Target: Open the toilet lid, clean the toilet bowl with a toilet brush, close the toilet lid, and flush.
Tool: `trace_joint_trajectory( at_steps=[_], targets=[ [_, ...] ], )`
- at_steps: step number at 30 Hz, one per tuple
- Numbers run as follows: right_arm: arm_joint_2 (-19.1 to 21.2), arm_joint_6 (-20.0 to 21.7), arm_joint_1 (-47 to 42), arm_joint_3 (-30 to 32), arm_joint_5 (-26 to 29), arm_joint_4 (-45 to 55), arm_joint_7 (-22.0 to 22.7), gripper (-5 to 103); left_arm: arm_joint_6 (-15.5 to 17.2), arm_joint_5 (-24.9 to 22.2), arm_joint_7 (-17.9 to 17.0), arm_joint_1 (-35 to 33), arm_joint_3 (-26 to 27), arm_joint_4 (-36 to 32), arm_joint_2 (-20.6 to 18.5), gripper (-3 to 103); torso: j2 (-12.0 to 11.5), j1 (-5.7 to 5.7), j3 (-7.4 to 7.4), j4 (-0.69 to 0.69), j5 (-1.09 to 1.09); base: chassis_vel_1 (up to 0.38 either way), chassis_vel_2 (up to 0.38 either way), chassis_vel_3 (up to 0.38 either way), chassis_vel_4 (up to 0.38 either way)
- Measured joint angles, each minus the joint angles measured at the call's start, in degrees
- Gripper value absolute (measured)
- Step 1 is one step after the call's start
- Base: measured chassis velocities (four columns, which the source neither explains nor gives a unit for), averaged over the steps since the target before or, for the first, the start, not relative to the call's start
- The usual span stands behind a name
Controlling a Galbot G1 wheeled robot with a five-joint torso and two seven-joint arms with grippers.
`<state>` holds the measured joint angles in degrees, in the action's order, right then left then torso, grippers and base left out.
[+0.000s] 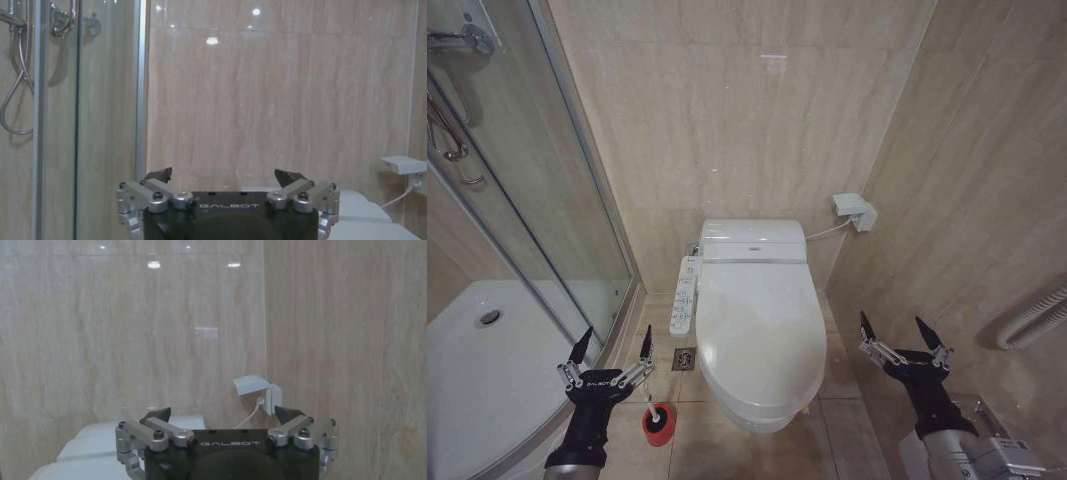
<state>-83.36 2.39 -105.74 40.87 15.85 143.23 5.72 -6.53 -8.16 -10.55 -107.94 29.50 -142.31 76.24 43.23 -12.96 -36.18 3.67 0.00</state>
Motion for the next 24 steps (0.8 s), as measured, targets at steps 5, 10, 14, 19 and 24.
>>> trace_joint_trajectory(
  at_steps=[5, 10, 14, 19, 24],
  targets=[
    [0.0, 0.0, 0.0, 0.0, 0.0, 0.0, 0.0, 100, 0.0, 0.0, 0.0, 0.0, 0.0, 0.0, 0.0, 100, 0.0, 0.0, 0.0, 0.0, 0.0, 0.0, 0.0, 0.0, 0.0],
    [0.0, 0.0, 0.0, 0.0, 0.0, 0.0, 0.0, 100, 0.0, 0.0, 0.0, 0.0, 0.0, 0.0, 0.0, 100, 0.0, 0.0, 0.0, 0.0, 0.0, 0.0, 0.0, 0.0, 0.0],
    [0.0, 0.0, 0.0, 0.0, 0.0, 0.0, 0.0, 100, 0.0, 0.0, 0.0, 0.0, 0.0, 0.0, 0.0, 100, 0.0, 0.0, 0.0, 0.0, 0.0, 0.0, 0.0, 0.0, 0.0],
    [0.0, 0.0, 0.0, 0.0, 0.0, 0.0, 0.0, 100, 0.0, 0.0, 0.0, 0.0, 0.0, 0.0, 0.0, 100, 0.0, 0.0, 0.0, 0.0, 0.0, 0.0, 0.0, 0.0, 0.0],
    [0.0, 0.0, 0.0, 0.0, 0.0, 0.0, 0.0, 100, 0.0, 0.0, 0.0, 0.0, 0.0, 0.0, 0.0, 100, 0.0, 0.0, 0.0, 0.0, 0.0, 0.0, 0.0, 0.0, 0.0]
  ],
)
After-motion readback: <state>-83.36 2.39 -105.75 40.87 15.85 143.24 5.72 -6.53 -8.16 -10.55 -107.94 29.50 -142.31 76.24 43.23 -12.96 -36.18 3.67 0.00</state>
